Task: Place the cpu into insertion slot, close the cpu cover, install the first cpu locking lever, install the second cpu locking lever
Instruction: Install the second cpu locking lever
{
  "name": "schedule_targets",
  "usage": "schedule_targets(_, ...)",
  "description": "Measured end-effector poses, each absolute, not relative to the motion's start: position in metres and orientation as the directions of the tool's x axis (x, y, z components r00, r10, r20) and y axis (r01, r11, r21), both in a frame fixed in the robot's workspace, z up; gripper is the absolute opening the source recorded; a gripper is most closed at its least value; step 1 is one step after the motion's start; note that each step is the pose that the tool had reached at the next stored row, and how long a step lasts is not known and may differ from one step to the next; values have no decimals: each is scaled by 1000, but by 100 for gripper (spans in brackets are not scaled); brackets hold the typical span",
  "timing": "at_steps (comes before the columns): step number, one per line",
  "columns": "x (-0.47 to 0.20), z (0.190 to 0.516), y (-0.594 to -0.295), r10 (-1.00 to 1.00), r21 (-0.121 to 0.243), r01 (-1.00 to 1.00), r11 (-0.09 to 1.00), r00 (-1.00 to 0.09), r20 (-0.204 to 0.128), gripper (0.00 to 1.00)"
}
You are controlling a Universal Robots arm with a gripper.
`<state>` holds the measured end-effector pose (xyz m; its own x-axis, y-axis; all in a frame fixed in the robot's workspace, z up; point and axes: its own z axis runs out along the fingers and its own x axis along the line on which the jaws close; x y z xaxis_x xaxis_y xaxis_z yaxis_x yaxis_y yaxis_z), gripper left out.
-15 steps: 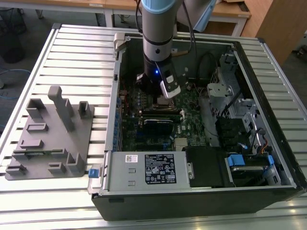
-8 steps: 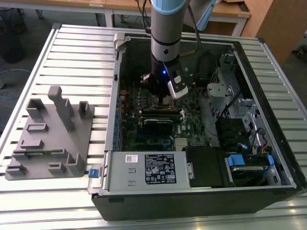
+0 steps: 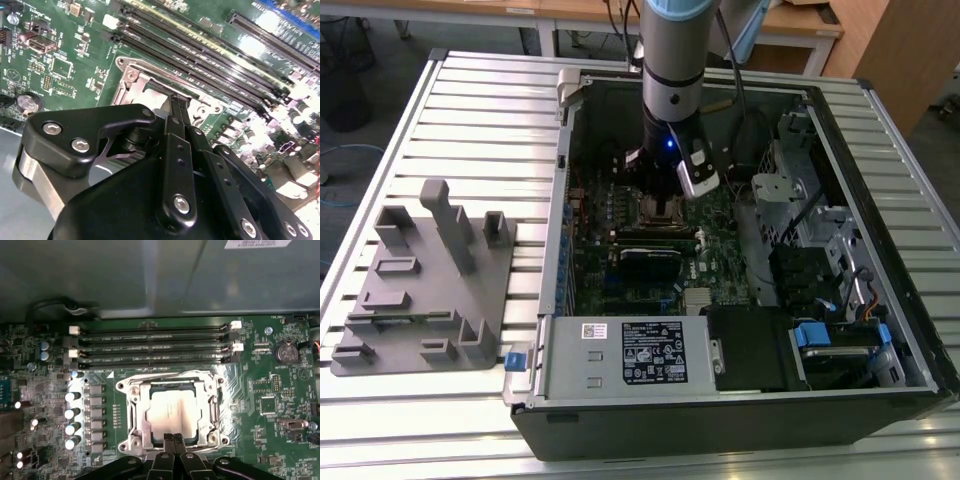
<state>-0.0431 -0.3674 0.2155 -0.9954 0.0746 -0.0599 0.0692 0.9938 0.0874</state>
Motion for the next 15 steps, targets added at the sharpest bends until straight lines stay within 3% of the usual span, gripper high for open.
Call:
schedule_targets(6,-41,215,-351,73,64,69,996,-995,-62,11)
schedule_targets(15,-41,215,-347,73,62,69,996,-995,-62,11)
